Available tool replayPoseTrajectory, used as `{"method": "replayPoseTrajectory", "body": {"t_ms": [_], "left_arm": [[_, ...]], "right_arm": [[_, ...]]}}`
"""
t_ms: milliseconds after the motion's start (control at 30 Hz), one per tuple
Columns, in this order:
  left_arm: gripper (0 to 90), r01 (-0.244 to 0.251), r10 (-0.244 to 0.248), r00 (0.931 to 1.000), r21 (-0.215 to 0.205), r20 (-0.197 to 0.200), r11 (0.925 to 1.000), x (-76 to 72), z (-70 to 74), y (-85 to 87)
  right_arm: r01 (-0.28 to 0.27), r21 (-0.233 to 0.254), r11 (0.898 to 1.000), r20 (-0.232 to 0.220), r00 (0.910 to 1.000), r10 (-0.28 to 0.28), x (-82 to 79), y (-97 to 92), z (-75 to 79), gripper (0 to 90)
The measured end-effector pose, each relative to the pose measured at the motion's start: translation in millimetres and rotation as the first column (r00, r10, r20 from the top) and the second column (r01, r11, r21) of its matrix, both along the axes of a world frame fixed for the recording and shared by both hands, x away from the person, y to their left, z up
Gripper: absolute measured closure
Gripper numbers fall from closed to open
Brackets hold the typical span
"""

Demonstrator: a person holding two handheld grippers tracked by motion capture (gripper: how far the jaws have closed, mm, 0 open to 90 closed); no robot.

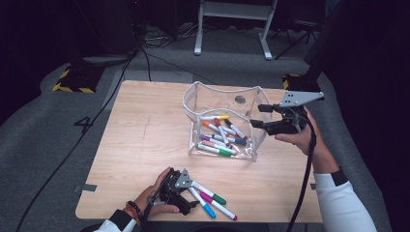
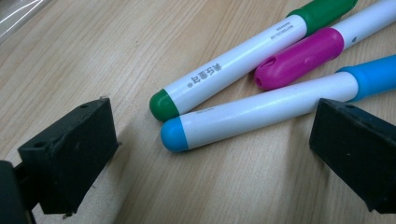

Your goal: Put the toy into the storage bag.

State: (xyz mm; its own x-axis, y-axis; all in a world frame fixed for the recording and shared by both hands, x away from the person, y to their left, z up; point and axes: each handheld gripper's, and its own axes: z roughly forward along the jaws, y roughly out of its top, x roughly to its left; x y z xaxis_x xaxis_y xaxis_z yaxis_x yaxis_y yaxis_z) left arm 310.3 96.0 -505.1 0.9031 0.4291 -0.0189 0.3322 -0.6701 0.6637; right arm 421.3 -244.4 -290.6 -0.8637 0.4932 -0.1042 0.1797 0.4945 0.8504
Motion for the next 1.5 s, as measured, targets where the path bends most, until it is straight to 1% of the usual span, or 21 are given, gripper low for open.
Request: {"method": "replayPoseTrajectory", "body": {"t_ms": [67, 167, 300, 400, 567, 700, 733, 800, 867, 900, 933, 1000, 1033, 1100, 1133, 1167, 1233, 1267, 1333, 1433, 1500], "left_arm": [[1.0, 0.000, 0.000, 1.0000, 0.000, 0.000, 1.0000, 0.0, 0.0, 0.0], [1.1, 0.000, 0.000, 1.0000, 0.000, 0.000, 1.0000, 0.0, 0.0, 0.0], [1.0, 0.003, -0.003, 1.0000, -0.001, 0.000, 1.0000, 0.3, -0.1, 0.0], [1.0, 0.004, -0.004, 1.0000, -0.002, 0.000, 1.0000, 0.3, -0.1, -0.1], [1.0, 0.004, -0.004, 1.0000, -0.001, 0.000, 1.0000, 0.4, -0.1, -0.1], [0.9, 0.005, -0.005, 1.0000, 0.000, -0.003, 1.0000, 0.5, -0.1, -0.1], [0.9, 0.005, -0.005, 1.0000, 0.000, -0.003, 1.0000, 0.5, -0.1, -0.1], [0.9, 0.005, -0.005, 1.0000, -0.001, -0.003, 1.0000, 0.5, -0.1, -0.1], [0.9, 0.004, -0.004, 1.0000, -0.001, -0.003, 1.0000, 0.5, -0.1, -0.1], [0.9, 0.005, -0.005, 1.0000, -0.001, -0.003, 1.0000, 0.5, -0.1, -0.1], [0.9, 0.005, -0.005, 1.0000, -0.001, -0.003, 1.0000, 0.5, -0.1, -0.1], [0.9, 0.006, -0.006, 1.0000, -0.001, -0.002, 1.0000, 0.5, -0.1, -0.1], [0.9, 0.005, -0.005, 1.0000, 0.000, -0.003, 1.0000, 0.5, -0.1, -0.1], [0.9, 0.005, -0.005, 1.0000, -0.001, -0.003, 1.0000, 0.5, -0.1, -0.1], [0.9, 0.006, -0.006, 1.0000, -0.001, -0.002, 1.0000, 0.5, -0.1, -0.1], [1.0, 0.004, -0.004, 1.0000, 0.000, -0.003, 1.0000, 0.4, -0.1, -0.1], [0.9, 0.004, -0.004, 1.0000, -0.001, -0.003, 1.0000, 0.4, -0.1, -0.1], [0.9, 0.004, -0.004, 1.0000, 0.000, -0.002, 1.0000, 0.5, -0.1, -0.1], [0.9, 0.005, -0.005, 1.0000, 0.000, -0.003, 1.0000, 0.4, -0.1, -0.1], [0.9, 0.005, -0.005, 1.0000, 0.000, -0.003, 1.0000, 0.5, -0.1, -0.1], [1.0, 0.005, -0.005, 1.0000, 0.000, -0.003, 1.0000, 0.5, 0.0, -0.1]], "right_arm": [[-0.003, 0.005, 1.000, 0.026, 0.9997, 0.003, -11.3, -1.6, -0.6, 37.0], [-0.019, 0.025, 0.999, 0.046, 0.9988, 0.018, -27.1, -3.8, -2.1, 37.5], [-0.038, 0.021, 0.999, 0.069, 0.9969, 0.036, -46.1, -3.3, -11.4, 38.2], [-0.051, 0.020, 0.998, 0.052, 0.9974, 0.050, -54.1, -1.6, -23.9, 38.2], [-0.082, 0.003, 0.997, 0.004, 0.9966, 0.082, -62.9, 4.5, -56.1, 38.0], [-0.111, -0.049, 0.993, -0.041, 0.9932, 0.109, -64.1, 17.6, -84.8, 37.3], [-0.123, -0.080, 0.989, -0.053, 0.9915, 0.119, -65.0, 23.6, -95.2, 37.2], [-0.156, -0.106, 0.982, -0.085, 0.9854, 0.147, -67.0, 32.8, -111.0, 37.2], [-0.186, -0.101, 0.977, -0.113, 0.9782, 0.174, -70.3, 41.2, -125.3, 37.2], [-0.207, -0.113, 0.972, -0.121, 0.9736, 0.194, -72.9, 45.0, -131.0, 37.2], [-0.225, -0.119, 0.967, -0.125, 0.9696, 0.210, -75.4, 48.7, -135.6, 36.9], [-0.247, -0.099, 0.964, -0.144, 0.9622, 0.231, -79.9, 54.3, -141.7, 37.0], [-0.258, -0.103, 0.961, -0.146, 0.9591, 0.242, -82.8, 58.8, -145.5, 37.0], [-0.262, -0.100, 0.960, -0.150, 0.9576, 0.246, -84.2, 61.7, -148.1, 36.9], [-0.270, -0.096, 0.958, -0.164, 0.9537, 0.252, -86.3, 65.4, -151.8, 36.9], [-0.301, -0.111, 0.947, -0.187, 0.9423, 0.278, -89.8, 72.7, -160.5, 36.9], [-0.311, -0.125, 0.942, -0.200, 0.9380, 0.283, -91.4, 76.5, -167.4, 36.9], [-0.312, -0.124, 0.942, -0.220, 0.9343, 0.280, -91.8, 78.1, -171.7, 36.9], [-0.320, -0.123, 0.939, -0.231, 0.9297, 0.287, -91.6, 78.2, -175.3, 36.8], [-0.316, -0.109, 0.943, -0.246, 0.9272, 0.283, -92.6, 78.2, -177.7, 36.7], [-0.321, -0.108, 0.941, -0.252, 0.9246, 0.286, -93.6, 79.5, -179.9, 36.5]]}}
